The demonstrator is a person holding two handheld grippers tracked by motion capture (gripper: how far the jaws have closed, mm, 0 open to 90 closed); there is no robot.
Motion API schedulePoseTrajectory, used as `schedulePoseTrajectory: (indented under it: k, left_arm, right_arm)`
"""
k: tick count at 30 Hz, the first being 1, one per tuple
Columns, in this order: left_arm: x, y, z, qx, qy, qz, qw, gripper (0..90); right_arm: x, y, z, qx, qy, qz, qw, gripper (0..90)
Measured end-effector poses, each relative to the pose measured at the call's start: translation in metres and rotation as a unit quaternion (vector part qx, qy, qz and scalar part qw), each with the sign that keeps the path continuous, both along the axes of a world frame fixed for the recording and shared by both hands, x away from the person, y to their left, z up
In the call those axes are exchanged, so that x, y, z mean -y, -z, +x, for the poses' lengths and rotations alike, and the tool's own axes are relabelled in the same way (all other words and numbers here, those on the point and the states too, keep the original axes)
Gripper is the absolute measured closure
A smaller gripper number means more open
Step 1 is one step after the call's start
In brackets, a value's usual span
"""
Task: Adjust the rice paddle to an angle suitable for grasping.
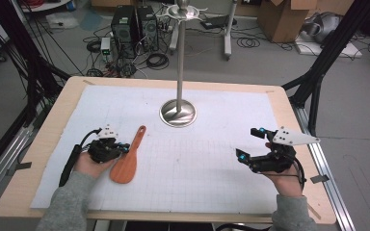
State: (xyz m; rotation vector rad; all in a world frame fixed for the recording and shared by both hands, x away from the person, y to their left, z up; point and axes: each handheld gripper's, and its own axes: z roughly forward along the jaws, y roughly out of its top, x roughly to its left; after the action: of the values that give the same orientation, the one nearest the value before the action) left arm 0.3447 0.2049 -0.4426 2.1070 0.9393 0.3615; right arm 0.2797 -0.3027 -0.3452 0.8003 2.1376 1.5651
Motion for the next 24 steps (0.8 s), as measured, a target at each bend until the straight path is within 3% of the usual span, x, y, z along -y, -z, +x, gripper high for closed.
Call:
schedulePoseTrajectory:
  k: [20,24]
  left_arm:
    - [0.035,-0.002,-0.002,0.003,0.053,0.017,0.9985,89.7]
    - [0.036,-0.005,-0.003,0.012,0.046,0.023,0.9986,89.7]
  right_arm:
    - [0.006,0.001,-0.005,-0.001,0.003,0.0,1.0,7.0]
    - [0.006,0.002,-0.005,0.0,0.003,-0.001,1.0,7.0]
